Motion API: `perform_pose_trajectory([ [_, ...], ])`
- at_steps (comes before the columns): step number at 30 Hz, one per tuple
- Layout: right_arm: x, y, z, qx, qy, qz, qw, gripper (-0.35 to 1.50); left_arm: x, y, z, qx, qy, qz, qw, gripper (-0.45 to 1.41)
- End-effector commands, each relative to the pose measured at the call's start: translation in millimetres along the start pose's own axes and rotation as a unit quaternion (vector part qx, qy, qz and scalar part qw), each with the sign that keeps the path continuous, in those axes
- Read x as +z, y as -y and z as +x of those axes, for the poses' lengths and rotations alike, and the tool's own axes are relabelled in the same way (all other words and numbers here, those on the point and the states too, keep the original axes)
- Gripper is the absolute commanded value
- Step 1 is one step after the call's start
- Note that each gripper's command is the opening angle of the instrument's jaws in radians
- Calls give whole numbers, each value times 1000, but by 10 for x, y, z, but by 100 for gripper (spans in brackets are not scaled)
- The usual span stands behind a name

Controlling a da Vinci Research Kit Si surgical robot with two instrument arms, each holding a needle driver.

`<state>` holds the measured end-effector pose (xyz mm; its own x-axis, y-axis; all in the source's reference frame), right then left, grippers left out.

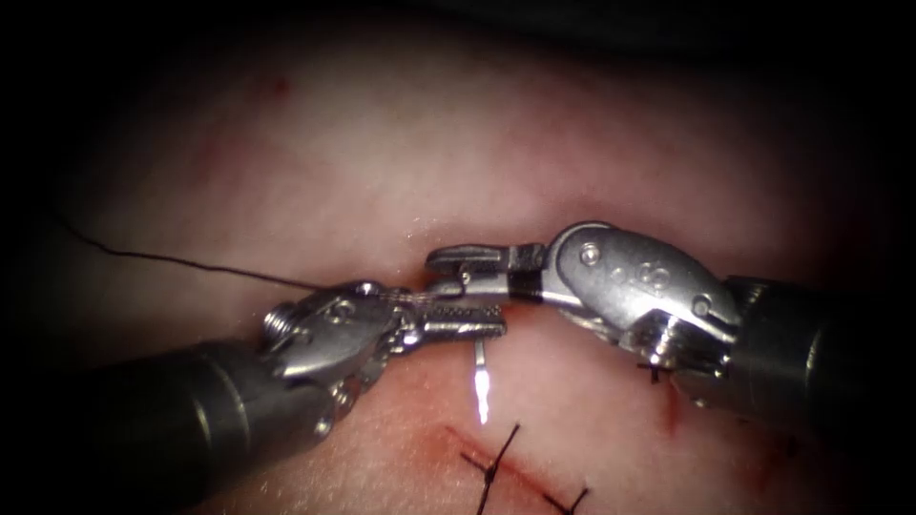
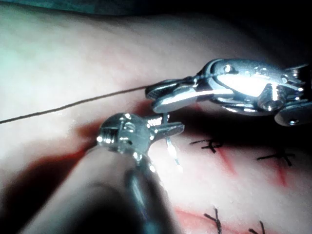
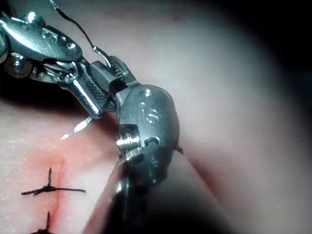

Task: Wound Closure
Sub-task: With the left tool, pass the needle to the right tool, then insert the needle through the skin above the incision with the right gripper.

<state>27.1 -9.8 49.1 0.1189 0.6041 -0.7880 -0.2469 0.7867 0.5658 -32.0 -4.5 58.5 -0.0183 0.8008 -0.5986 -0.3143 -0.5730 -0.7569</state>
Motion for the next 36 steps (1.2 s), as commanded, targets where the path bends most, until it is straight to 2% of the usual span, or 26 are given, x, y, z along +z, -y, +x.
perform_pose_trajectory([
  [1, 10, -2, -2, -1, -1, 2, 1000, -35, 8, 4, 0, 12, -1, 1, 1000, 9],
  [3, 10, -2, -2, -1, -1, 2, 1000, -35, 5, 5, -1, 18, -2, 4, 1000, 20],
  [4, 10, -4, -2, 0, -3, 1, 1000, -35, 3, 6, 0, 17, -1, 5, 1000, 52],
  [5, 10, -5, -2, 0, -7, 3, 1000, -35, 2, 7, 1, 16, 0, 7, 1000, 71],
  [7, 10, -9, -3, 7, -14, 1, 1000, -35, -1, 10, 2, 15, 1, 8, 1000, 94],
  [12, 17, -29, -2, 23, -36, -11, 999, -35, -14, 14, 1, 37, 7, 19, 999, 116],
  [14, 31, -44, -4, 24, -43, -14, 999, -35, -30, 16, -5, 44, 13, 37, 998, 116],
  [16, 49, -56, -7, 24, -50, -2, 998, -35, -50, 15, -16, 64, 19, 39, 997, 99],
  [18, 69, -63, -14, 10, -58, 13, 998, -35, -68, 14, -25, 75, 29, 43, 996, 69],
  [19, 76, -65, -16, 4, -63, 20, 998, -35, -73, 15, -27, 79, 33, 44, 995, 66],
  [20, 91, -68, -24, -19, -73, 33, 997, -35, -79, 15, -29, 83, 38, 47, 995, 54],
  [21, 103, -69, -31, -40, -81, 41, 995, -35, -84, 14, -35, 89, 44, 48, 994, 36],
  [24, 124, -70, -46, -79, -93, 62, 991, -35, -85, 9, -50, 101, 59, 49, 992, 10],
  [25, 128, -69, -50, -85, -95, 64, 990, -35, -85, 8, -59, 106, 75, 50, 990, -11],
  [27, 129, -68, -51, -107, -98, 68, 987, -35, -82, 11, -70, 115, 108, 50, 986, -17],
  [30, 125, -68, -48, -126, -104, 64, 985, -35, -79, 19, -76, 117, 121, 51, 985, -15],
  [36, 125, -68, -48, -166, -113, 56, 978, -35, -73, 49, -86, 128, 144, 106, 975, -20],
])
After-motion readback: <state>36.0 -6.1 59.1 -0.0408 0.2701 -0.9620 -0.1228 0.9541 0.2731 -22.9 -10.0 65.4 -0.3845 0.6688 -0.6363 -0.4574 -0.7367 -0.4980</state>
